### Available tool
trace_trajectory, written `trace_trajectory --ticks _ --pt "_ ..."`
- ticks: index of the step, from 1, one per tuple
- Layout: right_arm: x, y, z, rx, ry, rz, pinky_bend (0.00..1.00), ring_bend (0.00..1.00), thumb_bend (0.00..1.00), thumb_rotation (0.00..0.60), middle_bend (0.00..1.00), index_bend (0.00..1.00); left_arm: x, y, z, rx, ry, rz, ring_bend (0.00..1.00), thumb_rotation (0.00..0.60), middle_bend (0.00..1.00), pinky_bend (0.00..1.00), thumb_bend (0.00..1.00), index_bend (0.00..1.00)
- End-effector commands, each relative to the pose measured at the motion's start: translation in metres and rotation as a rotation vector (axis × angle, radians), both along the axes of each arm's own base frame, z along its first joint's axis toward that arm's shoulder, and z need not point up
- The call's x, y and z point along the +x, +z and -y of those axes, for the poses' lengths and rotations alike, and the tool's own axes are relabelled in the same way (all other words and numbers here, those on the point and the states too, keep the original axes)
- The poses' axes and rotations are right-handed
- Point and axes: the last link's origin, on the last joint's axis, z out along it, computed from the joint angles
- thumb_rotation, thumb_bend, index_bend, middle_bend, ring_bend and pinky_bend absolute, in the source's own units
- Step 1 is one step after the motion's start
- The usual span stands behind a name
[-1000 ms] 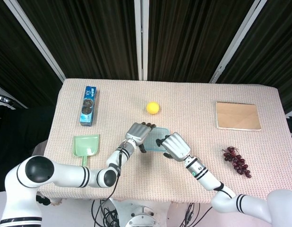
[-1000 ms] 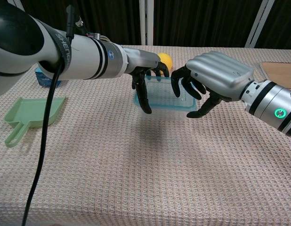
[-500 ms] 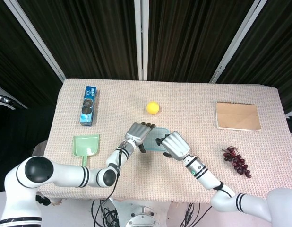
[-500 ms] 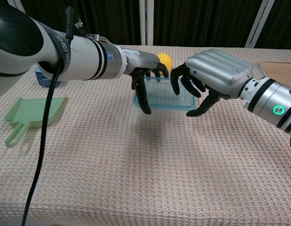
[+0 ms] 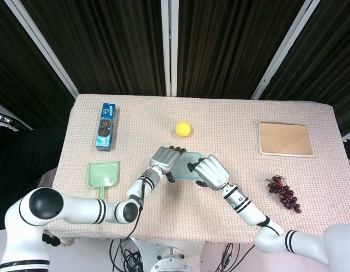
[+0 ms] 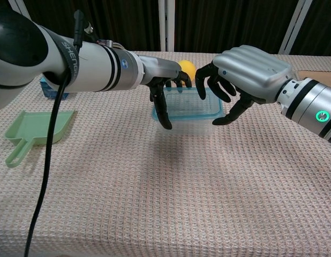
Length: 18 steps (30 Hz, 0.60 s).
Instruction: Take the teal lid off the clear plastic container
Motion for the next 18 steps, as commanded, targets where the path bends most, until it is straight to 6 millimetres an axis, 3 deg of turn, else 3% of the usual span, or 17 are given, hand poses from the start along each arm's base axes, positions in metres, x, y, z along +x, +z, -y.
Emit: trace_trajectory --ticks 1,8,18 --pt "0.0000 0.0018 0.0001 0.000 0.002 0.006 0.96 0.70 0.03 0.600 0.74 0.51 -0.0008 -0.0002 -0.0003 0.001 -0.002 -0.002 0.31 0.600 0.35 0.39 0.00 0.25" --pt "0.0010 0.0053 0.0000 0.001 0.009 0.019 0.96 0.70 0.04 0.600 0.74 0.51 -0.0007 -0.0011 0.0011 0.004 -0.018 -0.008 0.31 0.600 0.35 0.38 0.00 0.25" --pt "-0.0004 0.0025 0.0010 -0.026 0.080 0.060 0.96 0.71 0.35 0.600 0.73 0.49 0.0016 0.0053 0.0021 -0.064 0.026 0.052 0.31 0.600 0.31 0.36 0.00 0.19"
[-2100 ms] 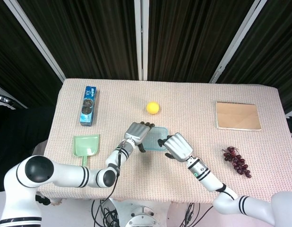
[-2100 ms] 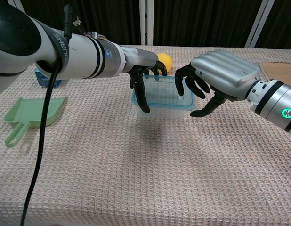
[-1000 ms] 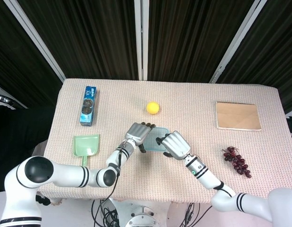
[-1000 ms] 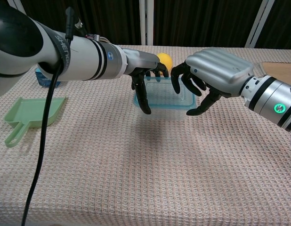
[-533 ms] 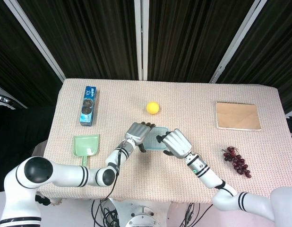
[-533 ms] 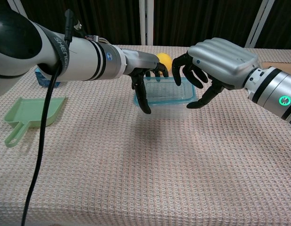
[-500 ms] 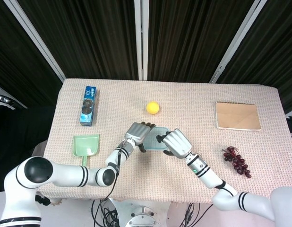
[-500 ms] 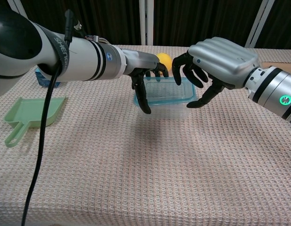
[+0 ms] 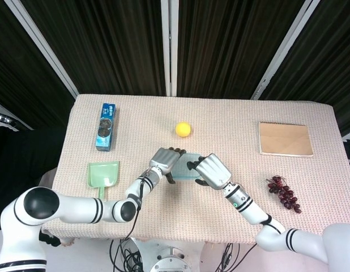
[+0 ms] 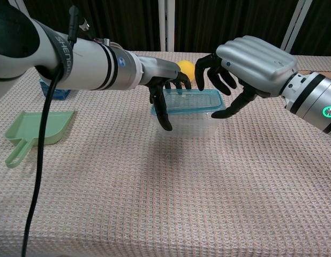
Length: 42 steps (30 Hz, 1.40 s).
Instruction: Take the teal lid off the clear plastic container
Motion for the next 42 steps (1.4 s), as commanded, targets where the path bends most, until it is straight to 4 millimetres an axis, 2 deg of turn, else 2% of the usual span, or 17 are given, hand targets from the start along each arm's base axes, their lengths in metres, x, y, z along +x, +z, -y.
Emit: trace_trajectory --ticks 1,7,11,17,25,33,42 --pt "0.000 -0.003 0.000 -0.007 0.026 0.014 0.96 0.71 0.36 0.600 0.73 0.49 0.000 0.002 -0.001 -0.008 0.005 0.010 0.31 0.600 0.30 0.36 0.00 0.18" --pt "-0.002 -0.007 0.000 -0.013 0.032 0.015 0.97 0.71 0.45 0.600 0.73 0.49 -0.001 0.004 0.000 -0.024 0.011 0.022 0.30 0.600 0.27 0.35 0.00 0.09" --pt "-0.001 -0.010 -0.001 -0.014 0.035 0.005 0.97 0.72 0.50 0.600 0.73 0.51 -0.001 0.006 0.001 -0.026 0.007 0.023 0.25 0.600 0.23 0.33 0.00 0.05" --pt "-0.004 -0.015 -0.001 -0.005 0.030 0.001 1.00 0.76 0.62 0.600 0.76 0.60 -0.003 0.010 0.002 -0.010 -0.008 0.012 0.12 0.600 0.14 0.23 0.00 0.01" --pt "-0.005 -0.014 -0.001 -0.004 0.041 0.035 1.00 0.81 0.86 0.600 0.82 0.72 -0.010 0.017 0.005 0.043 -0.036 -0.003 0.08 0.600 0.10 0.21 0.00 0.00" --pt "-0.009 -0.001 0.001 -0.054 0.051 0.045 1.00 0.82 0.91 0.600 0.83 0.75 -0.022 0.030 0.004 0.089 -0.023 0.007 0.08 0.600 0.09 0.19 0.00 0.00" --pt "-0.023 0.013 0.004 -0.093 0.019 0.022 1.00 0.82 0.91 0.600 0.83 0.75 -0.039 0.049 0.001 0.138 -0.002 0.024 0.00 0.600 0.05 0.14 0.00 0.00"
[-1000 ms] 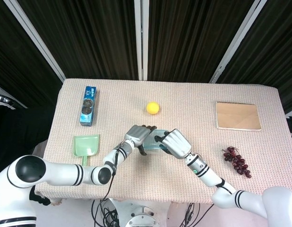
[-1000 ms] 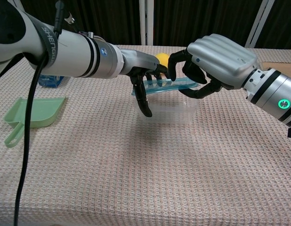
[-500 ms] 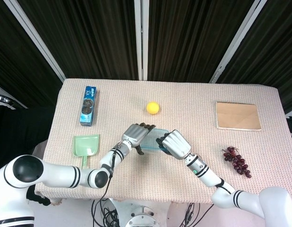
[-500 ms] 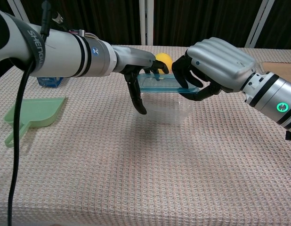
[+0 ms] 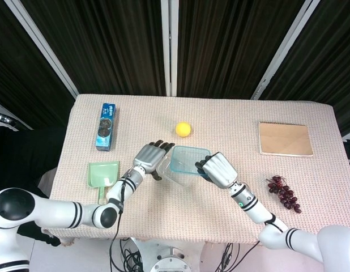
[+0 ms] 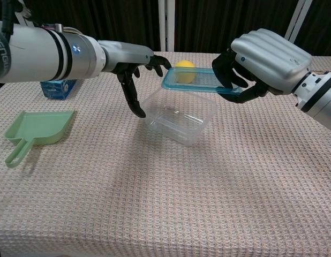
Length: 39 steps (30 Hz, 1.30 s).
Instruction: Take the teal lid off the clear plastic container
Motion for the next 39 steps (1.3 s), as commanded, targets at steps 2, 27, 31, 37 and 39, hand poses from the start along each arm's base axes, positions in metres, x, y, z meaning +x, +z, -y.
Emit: trace_trajectory --ticks 2,27,31,37,39 --pt "-0.009 0.008 0.002 -0.025 -0.026 -0.008 1.00 0.82 0.91 0.600 0.83 0.75 -0.008 0.009 -0.002 0.040 0.000 0.002 0.00 0.600 0.04 0.13 0.00 0.00" --pt "-0.075 0.054 -0.009 0.059 -0.528 -0.200 1.00 0.75 0.00 0.600 0.61 0.00 -0.142 0.111 0.020 0.412 0.100 0.079 0.00 0.600 0.04 0.08 0.00 0.00" --pt "-0.076 0.080 -0.024 0.018 -0.535 -0.135 0.91 0.66 0.00 0.600 0.56 0.00 -0.166 0.128 0.032 0.483 0.094 0.052 0.00 0.600 0.04 0.08 0.00 0.00" --pt "-0.088 0.138 -0.051 -0.085 -0.495 0.011 0.31 0.23 0.08 0.600 0.34 0.04 -0.211 0.165 0.062 0.629 0.112 0.002 0.00 0.600 0.06 0.07 0.00 0.03" --pt "-0.096 0.156 -0.063 -0.123 -0.488 0.052 0.18 0.10 0.12 0.600 0.25 0.04 -0.227 0.174 0.076 0.651 0.111 -0.007 0.00 0.600 0.07 0.06 0.00 0.04"
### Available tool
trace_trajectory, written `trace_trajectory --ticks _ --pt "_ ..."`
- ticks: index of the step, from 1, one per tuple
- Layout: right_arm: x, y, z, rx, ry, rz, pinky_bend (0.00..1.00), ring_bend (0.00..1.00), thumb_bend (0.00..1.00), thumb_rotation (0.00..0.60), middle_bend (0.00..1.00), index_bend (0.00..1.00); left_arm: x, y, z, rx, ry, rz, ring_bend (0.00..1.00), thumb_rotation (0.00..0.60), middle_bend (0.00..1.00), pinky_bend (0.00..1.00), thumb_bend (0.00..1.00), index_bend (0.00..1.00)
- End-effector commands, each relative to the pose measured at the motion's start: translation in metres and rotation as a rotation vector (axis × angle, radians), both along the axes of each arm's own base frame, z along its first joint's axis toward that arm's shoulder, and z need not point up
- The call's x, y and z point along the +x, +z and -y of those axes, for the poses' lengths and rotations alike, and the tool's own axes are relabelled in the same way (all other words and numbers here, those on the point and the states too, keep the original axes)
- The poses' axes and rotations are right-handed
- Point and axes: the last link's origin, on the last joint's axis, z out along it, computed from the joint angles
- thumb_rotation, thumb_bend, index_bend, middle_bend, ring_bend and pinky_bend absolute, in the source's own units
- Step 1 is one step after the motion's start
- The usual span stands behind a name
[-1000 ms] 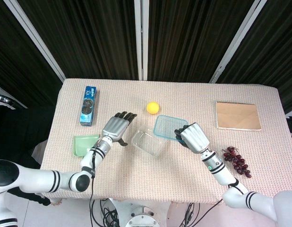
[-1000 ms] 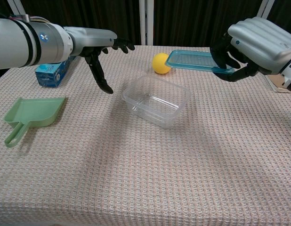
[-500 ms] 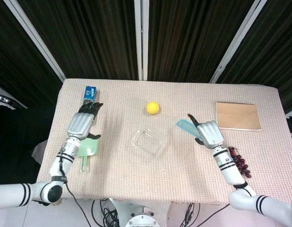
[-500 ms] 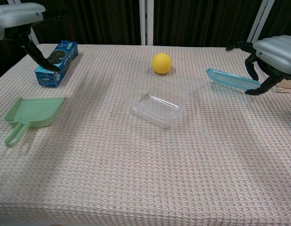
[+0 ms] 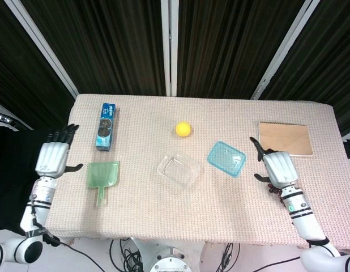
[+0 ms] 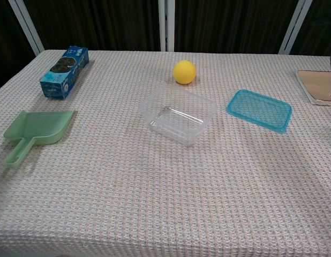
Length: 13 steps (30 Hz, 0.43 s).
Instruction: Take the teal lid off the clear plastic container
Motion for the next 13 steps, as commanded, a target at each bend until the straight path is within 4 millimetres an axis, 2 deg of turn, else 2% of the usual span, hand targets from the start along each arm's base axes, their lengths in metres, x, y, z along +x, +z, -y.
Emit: trace_trajectory --ticks 1,3,6,13 --pt "-0.014 0.038 -0.032 -0.086 0.020 0.085 0.12 0.05 0.12 0.600 0.20 0.04 -0.034 0.023 0.027 0.053 0.009 -0.033 0.00 0.600 0.07 0.05 0.00 0.04" --pt "-0.023 0.052 -0.045 -0.112 0.000 0.095 0.02 0.00 0.13 0.600 0.10 0.02 -0.050 0.029 0.042 0.048 0.030 -0.034 0.00 0.600 0.07 0.04 0.00 0.05" --pt "-0.034 0.065 -0.062 -0.142 -0.038 0.081 0.00 0.00 0.13 0.600 0.02 0.00 -0.066 0.035 0.063 0.067 0.065 -0.030 0.00 0.600 0.07 0.02 0.00 0.05" --pt "-0.047 0.073 -0.090 -0.162 -0.079 0.091 0.00 0.00 0.13 0.600 0.02 0.00 -0.078 0.041 0.104 0.159 0.096 -0.013 0.00 0.600 0.07 0.02 0.00 0.05"
